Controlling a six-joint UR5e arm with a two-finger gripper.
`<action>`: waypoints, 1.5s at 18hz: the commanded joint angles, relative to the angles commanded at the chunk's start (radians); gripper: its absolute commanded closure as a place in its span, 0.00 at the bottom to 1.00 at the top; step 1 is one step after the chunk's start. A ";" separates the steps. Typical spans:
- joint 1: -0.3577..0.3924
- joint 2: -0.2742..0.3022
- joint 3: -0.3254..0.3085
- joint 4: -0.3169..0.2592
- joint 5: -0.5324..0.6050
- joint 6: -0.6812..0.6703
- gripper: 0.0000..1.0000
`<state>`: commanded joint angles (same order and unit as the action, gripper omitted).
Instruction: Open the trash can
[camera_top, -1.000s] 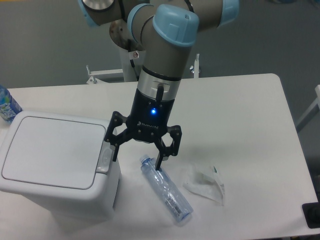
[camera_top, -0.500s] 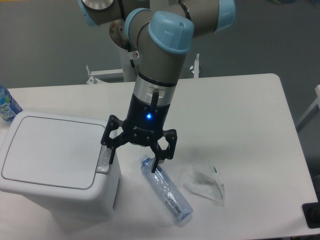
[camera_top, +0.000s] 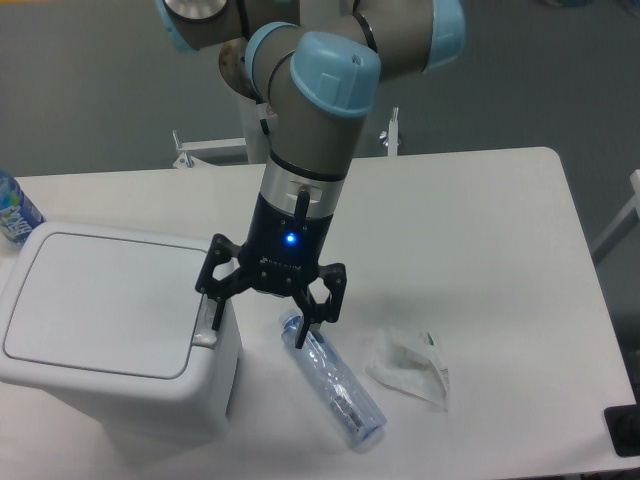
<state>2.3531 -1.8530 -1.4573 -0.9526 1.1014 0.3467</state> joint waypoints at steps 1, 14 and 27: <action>0.000 0.000 0.000 0.000 0.000 0.000 0.00; 0.000 0.002 0.012 -0.002 0.000 0.003 0.00; 0.238 -0.084 0.035 0.032 0.009 0.150 0.00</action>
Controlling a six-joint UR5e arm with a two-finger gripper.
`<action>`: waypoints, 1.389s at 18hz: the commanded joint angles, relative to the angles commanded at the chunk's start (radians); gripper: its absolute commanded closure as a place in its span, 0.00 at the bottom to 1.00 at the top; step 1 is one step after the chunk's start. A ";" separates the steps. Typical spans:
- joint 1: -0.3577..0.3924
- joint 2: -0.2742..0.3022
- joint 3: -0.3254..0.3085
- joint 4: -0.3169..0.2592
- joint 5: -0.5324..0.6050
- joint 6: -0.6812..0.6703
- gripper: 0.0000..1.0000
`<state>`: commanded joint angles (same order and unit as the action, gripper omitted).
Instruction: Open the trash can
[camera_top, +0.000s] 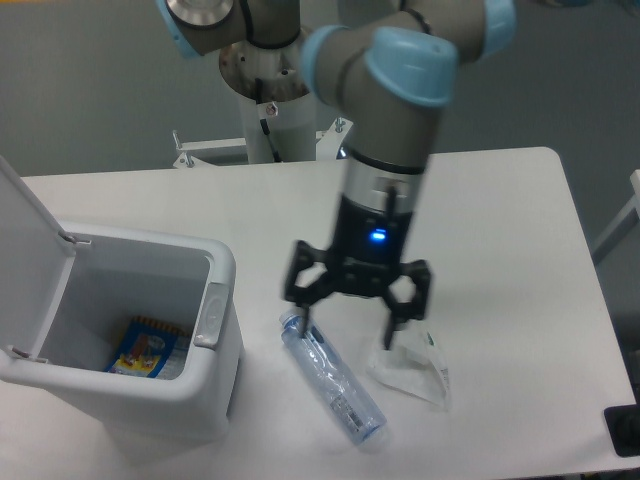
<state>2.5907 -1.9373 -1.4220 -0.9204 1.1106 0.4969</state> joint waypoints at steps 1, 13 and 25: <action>0.014 -0.017 0.000 0.000 0.000 0.014 0.00; 0.092 -0.063 0.023 -0.040 0.241 0.192 0.00; 0.034 -0.120 0.037 -0.218 0.534 0.523 0.00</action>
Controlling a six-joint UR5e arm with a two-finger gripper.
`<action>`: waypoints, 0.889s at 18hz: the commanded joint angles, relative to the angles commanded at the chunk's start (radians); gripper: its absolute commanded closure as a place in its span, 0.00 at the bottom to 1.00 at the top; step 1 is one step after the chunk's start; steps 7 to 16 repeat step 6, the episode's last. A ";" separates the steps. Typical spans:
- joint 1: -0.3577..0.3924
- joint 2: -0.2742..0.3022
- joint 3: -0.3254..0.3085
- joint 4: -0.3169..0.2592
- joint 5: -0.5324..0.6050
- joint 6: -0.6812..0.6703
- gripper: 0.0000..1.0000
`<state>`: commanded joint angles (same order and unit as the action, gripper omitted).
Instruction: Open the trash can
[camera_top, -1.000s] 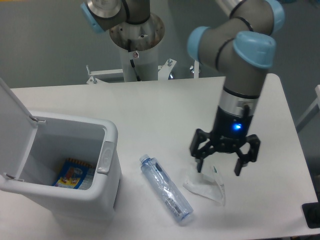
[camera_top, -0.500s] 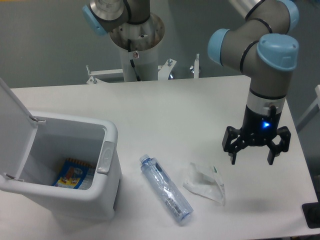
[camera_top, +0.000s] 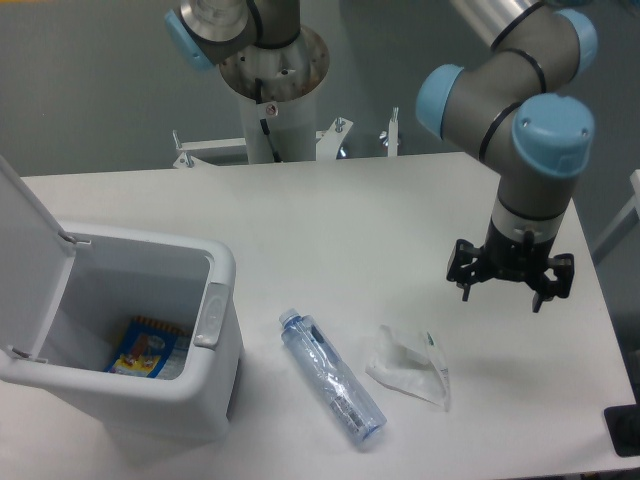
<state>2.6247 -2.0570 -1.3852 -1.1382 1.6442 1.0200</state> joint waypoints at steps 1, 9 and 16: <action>-0.006 0.000 0.003 0.000 0.008 0.008 0.00; -0.008 0.003 -0.008 0.001 0.009 0.038 0.00; -0.008 0.003 -0.008 0.001 0.009 0.038 0.00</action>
